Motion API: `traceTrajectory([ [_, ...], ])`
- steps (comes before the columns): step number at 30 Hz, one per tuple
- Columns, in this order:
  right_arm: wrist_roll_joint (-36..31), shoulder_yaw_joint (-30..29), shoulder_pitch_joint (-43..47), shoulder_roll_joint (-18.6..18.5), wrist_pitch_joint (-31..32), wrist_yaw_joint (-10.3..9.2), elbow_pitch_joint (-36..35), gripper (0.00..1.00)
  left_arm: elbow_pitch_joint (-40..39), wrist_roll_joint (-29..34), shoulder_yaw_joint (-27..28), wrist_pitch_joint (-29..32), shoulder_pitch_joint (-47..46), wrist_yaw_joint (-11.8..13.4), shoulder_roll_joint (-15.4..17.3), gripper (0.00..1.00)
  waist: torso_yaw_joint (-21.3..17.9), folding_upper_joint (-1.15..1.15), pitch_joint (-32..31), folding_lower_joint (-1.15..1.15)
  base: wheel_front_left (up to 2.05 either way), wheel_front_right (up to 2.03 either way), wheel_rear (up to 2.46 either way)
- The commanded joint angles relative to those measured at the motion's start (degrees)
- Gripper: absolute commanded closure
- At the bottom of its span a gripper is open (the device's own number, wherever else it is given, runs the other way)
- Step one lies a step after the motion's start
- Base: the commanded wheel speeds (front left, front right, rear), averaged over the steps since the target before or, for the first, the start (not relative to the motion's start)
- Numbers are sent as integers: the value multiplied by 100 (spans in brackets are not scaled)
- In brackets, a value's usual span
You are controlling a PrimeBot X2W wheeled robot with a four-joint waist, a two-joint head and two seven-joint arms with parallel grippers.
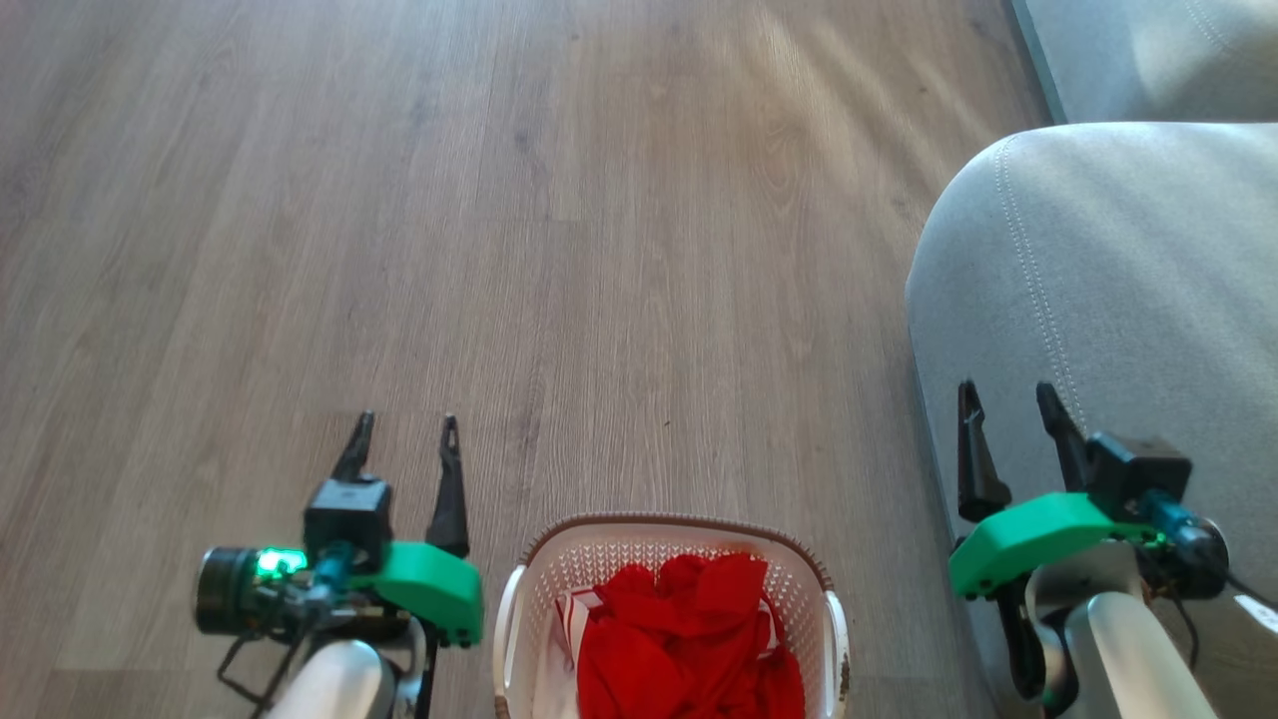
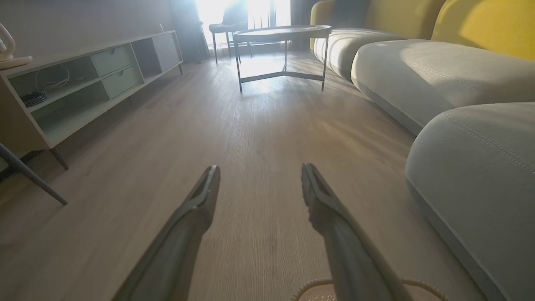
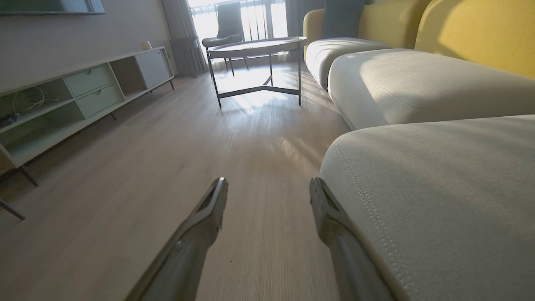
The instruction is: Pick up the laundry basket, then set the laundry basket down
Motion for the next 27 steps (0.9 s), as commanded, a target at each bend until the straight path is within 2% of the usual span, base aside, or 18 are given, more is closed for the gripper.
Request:
traceTrajectory([
  [1, -239, 91, -306, -59, -102, 32, -76, 0, -123, 196, 24, -92, -442, 58, 155, 0, -2, 0, -11, 0, 0, 0, 0],
  [6, -352, 46, -387, -57, -186, 34, 213, 0, -104, 225, -31, -176, -506, 235, 80, 0, 4, 0, -23, 0, 0, 0, 0],
  [9, -480, 62, -444, -58, -236, 35, 177, 0, -215, 338, 21, -227, -516, 253, 59, 0, 9, 0, -23, 0, 0, 0, 0],
  [19, -919, 121, -493, -63, -403, 38, -732, 0, -938, 896, 556, -394, -523, 478, -192, 0, 44, 0, 27, 0, 0, 0, 0],
  [21, -933, 138, -464, -64, -437, 39, -916, 0, -1132, 883, 715, -428, -478, 371, -315, 0, 54, 0, 34, 0, 0, 0, 0],
  [23, -878, 93, -443, -65, -471, 39, -1074, 0, -1288, 845, 911, -462, -411, 150, -464, 0, 57, 0, 40, 0, 0, 0, 0],
  [24, -886, 64, -421, -66, -497, 40, -1139, 0, -1308, 775, 1114, -489, -309, -176, -608, 0, 62, 0, 41, 0, 0, 0, 0],
  [27, -832, 63, -366, -66, -497, 40, -1037, 0, -1007, 741, 1316, -489, -192, -707, -736, 0, 64, 0, 23, 0, 0, 0, 0],
])
